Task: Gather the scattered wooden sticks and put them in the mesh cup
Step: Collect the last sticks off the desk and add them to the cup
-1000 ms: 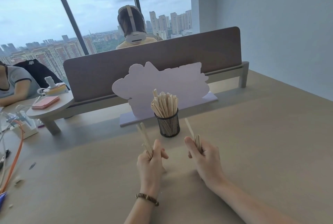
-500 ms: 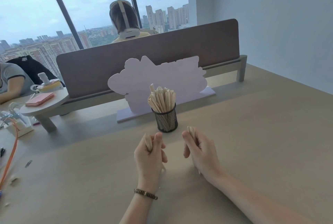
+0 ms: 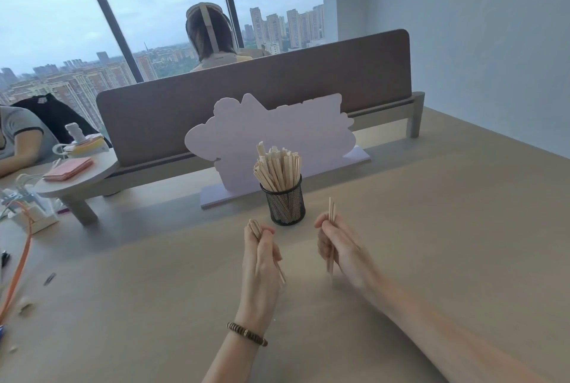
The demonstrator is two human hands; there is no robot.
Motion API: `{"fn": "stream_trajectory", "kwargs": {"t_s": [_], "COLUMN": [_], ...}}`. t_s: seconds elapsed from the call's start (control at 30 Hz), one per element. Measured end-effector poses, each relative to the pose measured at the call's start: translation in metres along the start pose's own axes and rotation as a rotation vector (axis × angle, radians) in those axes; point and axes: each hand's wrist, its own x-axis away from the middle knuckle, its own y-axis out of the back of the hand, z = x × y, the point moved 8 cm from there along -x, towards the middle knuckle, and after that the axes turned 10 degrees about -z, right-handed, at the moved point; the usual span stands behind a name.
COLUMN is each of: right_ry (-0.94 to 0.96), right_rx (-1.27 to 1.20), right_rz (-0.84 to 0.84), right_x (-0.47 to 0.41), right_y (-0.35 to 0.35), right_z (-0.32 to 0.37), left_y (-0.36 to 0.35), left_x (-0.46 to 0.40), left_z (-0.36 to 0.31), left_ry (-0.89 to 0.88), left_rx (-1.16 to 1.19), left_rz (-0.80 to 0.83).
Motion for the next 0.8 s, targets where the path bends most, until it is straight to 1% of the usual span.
{"fn": "stream_trajectory", "kwargs": {"t_s": [0.07, 0.17, 0.23, 0.3, 0.4, 0.43, 0.5, 0.57, 0.7, 0.8], "right_ry": [0.054, 0.070, 0.141, 0.198, 0.142, 0.092, -0.044, -0.110, -0.082, 0.028], "right_rx": [0.199, 0.440, 0.601, 0.684, 0.758, 0.748, 0.579, 0.424, 0.357, 0.314], "right_rz": [0.008, 0.028, 0.042, 0.048, 0.050, 0.036, 0.028, 0.030, 0.042, 0.005], "right_x": [0.001, -0.001, -0.003, -0.005, -0.011, -0.014, -0.020, -0.030, -0.054, -0.080], "right_y": [0.002, 0.008, 0.012, 0.017, 0.031, 0.038, 0.046, 0.048, 0.035, 0.024], "right_z": [0.001, 0.003, 0.011, 0.017, 0.015, 0.012, 0.008, 0.008, 0.031, 0.061], "left_y": [-0.002, 0.002, 0.009, 0.019, 0.033, 0.037, 0.043, 0.045, 0.036, 0.023], "left_x": [0.001, -0.001, -0.006, -0.015, -0.027, -0.031, -0.040, -0.052, -0.082, -0.107], "left_z": [0.002, -0.002, -0.004, -0.005, -0.008, -0.010, -0.016, -0.027, -0.051, -0.063], "left_ry": [-0.048, -0.209, -0.278, -0.269, -0.212, -0.186, -0.136, -0.139, -0.171, -0.184], "left_rx": [-0.112, -0.364, -0.470, -0.501, -0.501, -0.474, -0.420, -0.385, -0.298, -0.217], "left_rz": [0.032, 0.071, 0.073, 0.053, -0.005, -0.031, -0.078, -0.115, -0.139, -0.145]}}
